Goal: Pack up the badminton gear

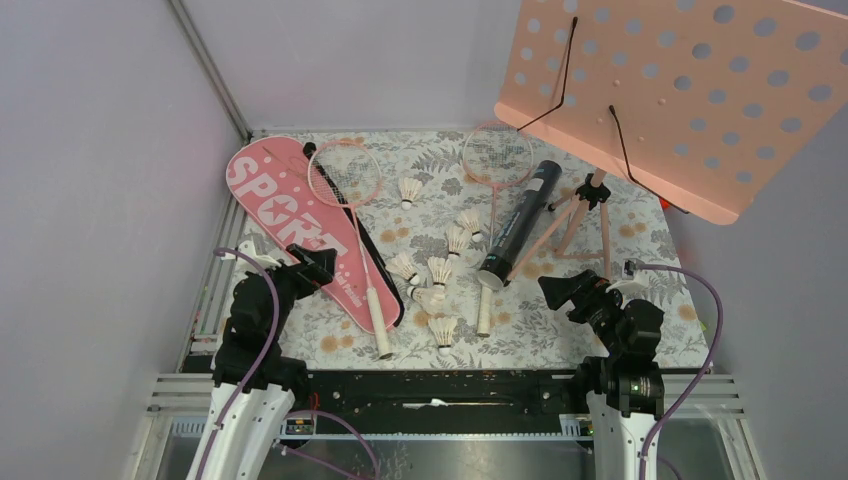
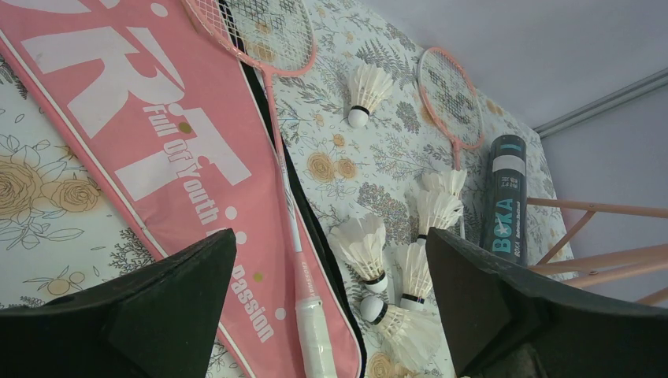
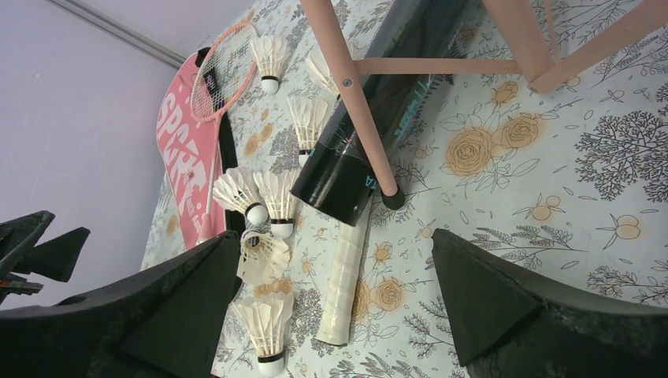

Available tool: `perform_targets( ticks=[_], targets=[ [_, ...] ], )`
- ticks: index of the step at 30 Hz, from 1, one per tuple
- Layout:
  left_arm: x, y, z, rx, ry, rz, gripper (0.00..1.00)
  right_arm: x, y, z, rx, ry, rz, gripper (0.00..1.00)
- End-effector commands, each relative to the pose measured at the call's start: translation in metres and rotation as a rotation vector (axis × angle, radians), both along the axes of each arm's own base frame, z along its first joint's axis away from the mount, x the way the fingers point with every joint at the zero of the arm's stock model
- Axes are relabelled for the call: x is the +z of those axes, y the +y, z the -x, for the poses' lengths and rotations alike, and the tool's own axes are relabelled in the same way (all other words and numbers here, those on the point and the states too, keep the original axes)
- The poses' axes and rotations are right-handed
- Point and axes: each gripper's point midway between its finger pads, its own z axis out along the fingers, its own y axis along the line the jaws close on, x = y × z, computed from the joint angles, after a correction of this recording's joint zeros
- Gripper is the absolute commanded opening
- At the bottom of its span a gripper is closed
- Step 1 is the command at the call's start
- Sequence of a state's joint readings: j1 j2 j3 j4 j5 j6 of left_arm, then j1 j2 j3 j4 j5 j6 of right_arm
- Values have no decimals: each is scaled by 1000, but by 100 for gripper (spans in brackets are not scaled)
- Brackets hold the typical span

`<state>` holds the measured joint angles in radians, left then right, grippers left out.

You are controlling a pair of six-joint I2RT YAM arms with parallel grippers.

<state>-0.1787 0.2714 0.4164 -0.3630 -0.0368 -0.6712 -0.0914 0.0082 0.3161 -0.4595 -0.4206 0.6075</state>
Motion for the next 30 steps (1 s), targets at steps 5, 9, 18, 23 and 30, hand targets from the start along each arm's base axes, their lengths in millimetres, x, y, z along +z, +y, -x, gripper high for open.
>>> perform_targets(
  ticks=[5, 9, 18, 23, 30],
  targets=[
    [15, -6, -6, -30, -57, 4, 99, 40, 9, 11, 78, -239, 83, 99],
    [16, -7, -8, -33, -59, 6, 99, 56, 1, 0, 40, -261, 119, 98],
    [15, -7, -11, -33, -49, 4, 99, 64, -47, -58, -175, -225, 280, 83],
    [13, -8, -17, -33, -42, -1, 99, 69, -44, -81, -159, -266, 307, 67],
    [6, -14, -23, -63, -18, -4, 99, 52, -33, -106, -176, -247, 461, 58]
  ],
)
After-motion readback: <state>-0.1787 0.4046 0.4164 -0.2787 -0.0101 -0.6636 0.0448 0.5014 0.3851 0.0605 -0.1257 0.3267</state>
